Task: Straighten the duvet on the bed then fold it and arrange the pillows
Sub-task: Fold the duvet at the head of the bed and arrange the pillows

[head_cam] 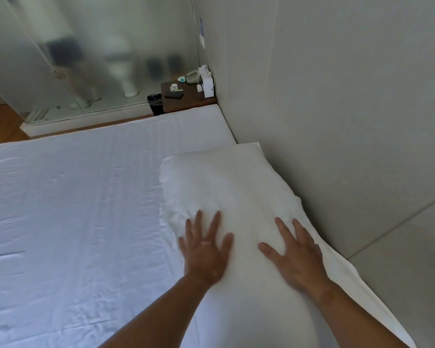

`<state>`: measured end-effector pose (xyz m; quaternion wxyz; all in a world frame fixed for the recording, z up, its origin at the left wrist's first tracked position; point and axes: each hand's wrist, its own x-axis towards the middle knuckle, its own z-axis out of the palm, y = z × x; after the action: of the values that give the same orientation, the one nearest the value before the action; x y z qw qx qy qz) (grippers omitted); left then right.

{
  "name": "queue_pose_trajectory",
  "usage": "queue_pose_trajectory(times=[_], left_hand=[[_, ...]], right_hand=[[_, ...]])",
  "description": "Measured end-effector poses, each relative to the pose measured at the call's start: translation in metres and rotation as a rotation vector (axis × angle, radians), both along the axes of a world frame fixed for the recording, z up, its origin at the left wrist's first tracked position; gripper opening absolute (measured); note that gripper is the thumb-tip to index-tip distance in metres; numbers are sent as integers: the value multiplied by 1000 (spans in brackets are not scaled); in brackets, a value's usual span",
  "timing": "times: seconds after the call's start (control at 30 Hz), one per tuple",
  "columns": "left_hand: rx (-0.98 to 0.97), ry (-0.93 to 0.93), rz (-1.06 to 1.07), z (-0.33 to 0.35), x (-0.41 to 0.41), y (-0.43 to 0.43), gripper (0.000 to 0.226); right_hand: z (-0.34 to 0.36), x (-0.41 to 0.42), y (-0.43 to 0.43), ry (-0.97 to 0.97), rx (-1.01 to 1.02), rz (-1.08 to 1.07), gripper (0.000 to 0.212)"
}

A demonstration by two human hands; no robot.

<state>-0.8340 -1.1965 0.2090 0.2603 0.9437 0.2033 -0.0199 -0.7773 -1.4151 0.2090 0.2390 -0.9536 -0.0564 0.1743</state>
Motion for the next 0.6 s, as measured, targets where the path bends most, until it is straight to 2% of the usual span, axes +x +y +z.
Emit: queue_pose_trajectory(times=[0.07,0.17,0.43,0.6], left_hand=[[18,122,-151,-5,0,-9,76],[34,252,-190,-9,3,-8,82],[63,231,-235,-6,-16,-1,83],[32,206,-290,-7,-58,24,79]], right_hand=[[-6,-1,-1,-2,-17,2,91],[-14,-7,-4,-1,-37,15,91],[-17,-28,-11,-45,-33,5,89],[-14,-62,-10,-104,-88,-49,84]])
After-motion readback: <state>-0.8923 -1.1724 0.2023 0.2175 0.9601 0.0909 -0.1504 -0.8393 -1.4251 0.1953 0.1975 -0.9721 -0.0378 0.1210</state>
